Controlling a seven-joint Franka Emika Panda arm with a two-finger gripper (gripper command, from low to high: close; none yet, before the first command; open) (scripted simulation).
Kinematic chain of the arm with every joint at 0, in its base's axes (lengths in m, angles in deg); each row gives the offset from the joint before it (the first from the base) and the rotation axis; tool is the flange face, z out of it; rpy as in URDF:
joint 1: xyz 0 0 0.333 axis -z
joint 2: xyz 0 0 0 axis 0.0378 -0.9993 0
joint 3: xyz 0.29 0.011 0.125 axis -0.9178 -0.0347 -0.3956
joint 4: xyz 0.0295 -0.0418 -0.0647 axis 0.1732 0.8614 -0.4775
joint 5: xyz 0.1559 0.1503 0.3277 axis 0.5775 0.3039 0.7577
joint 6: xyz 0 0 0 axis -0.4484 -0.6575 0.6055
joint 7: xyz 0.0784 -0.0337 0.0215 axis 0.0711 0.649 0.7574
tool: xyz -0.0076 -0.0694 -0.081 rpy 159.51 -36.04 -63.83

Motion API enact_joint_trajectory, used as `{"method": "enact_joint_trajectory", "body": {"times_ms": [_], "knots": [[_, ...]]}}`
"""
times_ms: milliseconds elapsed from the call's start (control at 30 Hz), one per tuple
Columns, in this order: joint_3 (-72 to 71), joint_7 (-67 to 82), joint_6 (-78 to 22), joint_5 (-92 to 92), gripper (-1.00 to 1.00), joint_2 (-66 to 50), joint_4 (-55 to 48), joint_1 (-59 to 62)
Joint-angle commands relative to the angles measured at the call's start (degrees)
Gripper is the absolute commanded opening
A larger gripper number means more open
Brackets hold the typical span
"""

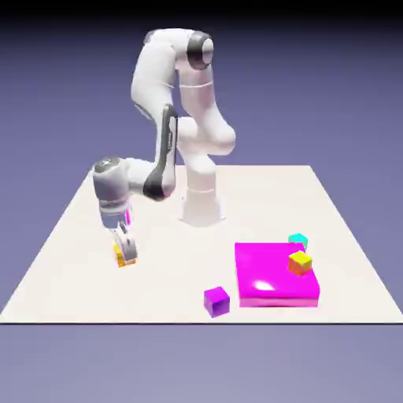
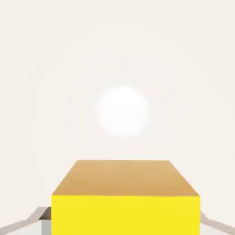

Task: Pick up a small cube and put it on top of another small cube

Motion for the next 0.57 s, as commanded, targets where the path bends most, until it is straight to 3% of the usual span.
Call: {"method": "enact_joint_trajectory", "body": {"times_ms": [0,233,400,433,533], "knots": [[-2.07,-0.43,-0.93,-0.87,-1.00,-0.20,-1.05,-1.47],[-13.59,-2.55,-5.92,-5.37,-1.00,-1.34,-6.86,-9.38],[-9.33,-6.65,3.24,-11.27,-1.00,-10.82,-6.68,-12.82],[-9.33,-6.65,3.24,-11.27,1.00,-10.82,-6.68,-12.82],[-11.19,-4.86,-0.77,-8.68,1.00,-6.67,-6.76,-11.31]]}}
